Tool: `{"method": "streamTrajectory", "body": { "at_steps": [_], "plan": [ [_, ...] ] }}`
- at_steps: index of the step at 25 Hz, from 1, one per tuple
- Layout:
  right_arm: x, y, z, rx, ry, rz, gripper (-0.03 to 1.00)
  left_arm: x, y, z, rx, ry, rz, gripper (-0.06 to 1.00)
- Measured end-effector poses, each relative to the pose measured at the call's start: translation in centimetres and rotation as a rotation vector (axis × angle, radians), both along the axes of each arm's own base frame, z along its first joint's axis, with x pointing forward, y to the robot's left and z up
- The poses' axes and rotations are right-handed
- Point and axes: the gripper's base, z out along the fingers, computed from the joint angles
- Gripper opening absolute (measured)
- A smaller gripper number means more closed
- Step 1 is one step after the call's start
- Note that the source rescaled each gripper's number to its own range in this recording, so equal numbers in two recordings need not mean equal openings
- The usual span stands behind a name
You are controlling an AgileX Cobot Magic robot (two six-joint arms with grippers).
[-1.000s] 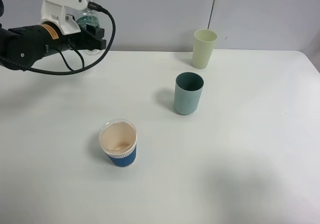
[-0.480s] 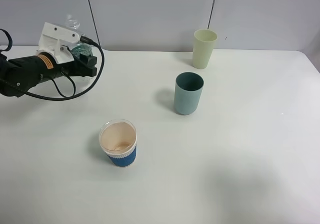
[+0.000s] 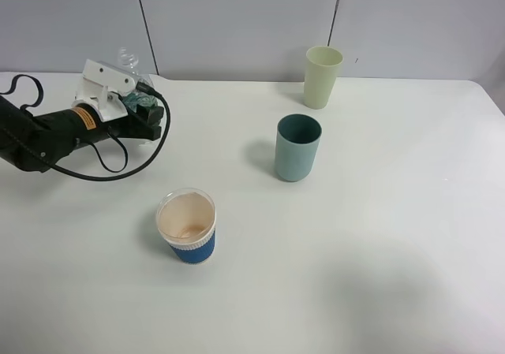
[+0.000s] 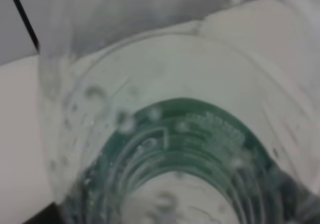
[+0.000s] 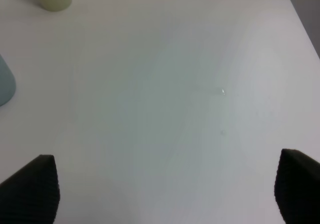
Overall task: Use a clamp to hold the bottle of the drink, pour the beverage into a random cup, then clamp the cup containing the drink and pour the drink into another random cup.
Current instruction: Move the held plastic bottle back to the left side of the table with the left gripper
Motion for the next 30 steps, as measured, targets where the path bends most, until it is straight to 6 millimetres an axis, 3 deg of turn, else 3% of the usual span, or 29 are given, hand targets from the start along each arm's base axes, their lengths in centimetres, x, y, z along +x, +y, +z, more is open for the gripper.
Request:
{"method": "streamTrajectory", "body": {
  "at_steps": [3,19,20,23,24,26,30],
  "plan": [
    [0.0,0.0,0.0,0.0,0.0,0.0,0.58,-0.1,0.0,-0.7,-0.006,0.009,-0.003,0.06],
    [0.0,0.0,0.0,-0.004,0.0,-0.003,0.58,-0.1,0.0,-0.8,-0.009,0.006,0.005,0.07],
    [0.0,0.0,0.0,0.0,0.0,0.0,0.58,-0.1,0.0,-0.8,-0.009,0.006,0.005,0.16],
    [0.0,0.0,0.0,-0.004,0.0,-0.003,0.58,-0.1,0.0,-0.8,-0.012,0.002,0.005,0.71],
    [0.0,0.0,0.0,-0.004,0.0,-0.003,0.58,-0.1,0.0,-0.8,-0.012,0.001,0.006,0.84],
    [0.0,0.0,0.0,-0.004,0.0,-0.003,0.58,-0.5,0.1,-0.5,-0.013,0.002,0.008,0.94],
    [0.0,0.0,0.0,0.0,0.0,0.0,0.58,-1.9,0.4,0.9,-0.015,-0.009,0.024,0.98]
  ]
}}
